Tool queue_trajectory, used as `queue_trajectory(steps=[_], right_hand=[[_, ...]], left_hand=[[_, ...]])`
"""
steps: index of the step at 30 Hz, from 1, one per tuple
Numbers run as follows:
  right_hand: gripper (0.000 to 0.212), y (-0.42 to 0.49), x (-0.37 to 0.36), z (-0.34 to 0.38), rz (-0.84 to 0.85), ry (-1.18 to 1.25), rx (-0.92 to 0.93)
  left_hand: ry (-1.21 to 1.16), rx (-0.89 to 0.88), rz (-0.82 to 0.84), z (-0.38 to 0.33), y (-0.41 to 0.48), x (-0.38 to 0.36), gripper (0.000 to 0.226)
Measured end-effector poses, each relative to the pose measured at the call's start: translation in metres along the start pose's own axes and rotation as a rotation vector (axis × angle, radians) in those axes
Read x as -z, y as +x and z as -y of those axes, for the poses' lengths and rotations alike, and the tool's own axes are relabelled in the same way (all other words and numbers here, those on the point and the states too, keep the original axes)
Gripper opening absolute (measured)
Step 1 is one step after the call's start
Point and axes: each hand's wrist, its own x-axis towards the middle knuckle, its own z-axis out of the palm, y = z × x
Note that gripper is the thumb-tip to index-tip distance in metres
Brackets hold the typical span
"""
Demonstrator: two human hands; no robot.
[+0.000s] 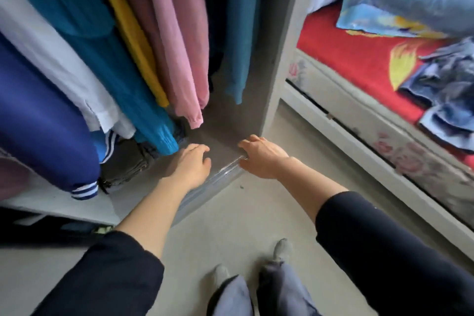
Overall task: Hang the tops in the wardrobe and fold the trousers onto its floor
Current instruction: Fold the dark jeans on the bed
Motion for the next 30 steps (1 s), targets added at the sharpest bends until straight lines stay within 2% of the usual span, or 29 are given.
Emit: queue_trajectory(steps=[4, 13, 17, 23, 30], right_hand=[[0.052, -0.094, 0.047, -0.051, -0.127, 0.175, -0.168], [0.054, -0.286, 0.1, -0.264, -0.176, 0.112, -0.535], [0.046, -0.35, 0.121, -0.347, -0.207, 0.127, -0.65], [0.054, -0.386, 0.142, -0.445, -0.249, 0.193, -0.76], [0.056, -0.338, 0.169, -0.563, -0.265, 0.253, -0.776]], left_hand=[[0.02, -0.142, 0.032, -0.112, -0.021, 0.012, 0.038], [-0.017, -0.437, 0.147, -0.398, -0.054, -0.077, 0.039], [0.003, -0.521, 0.199, -0.503, -0.06, -0.113, 0.04], [0.071, -0.59, 0.246, -0.606, -0.033, -0.137, 0.042], [0.098, -0.631, 0.23, -0.699, 0.068, -0.169, 0.042]])
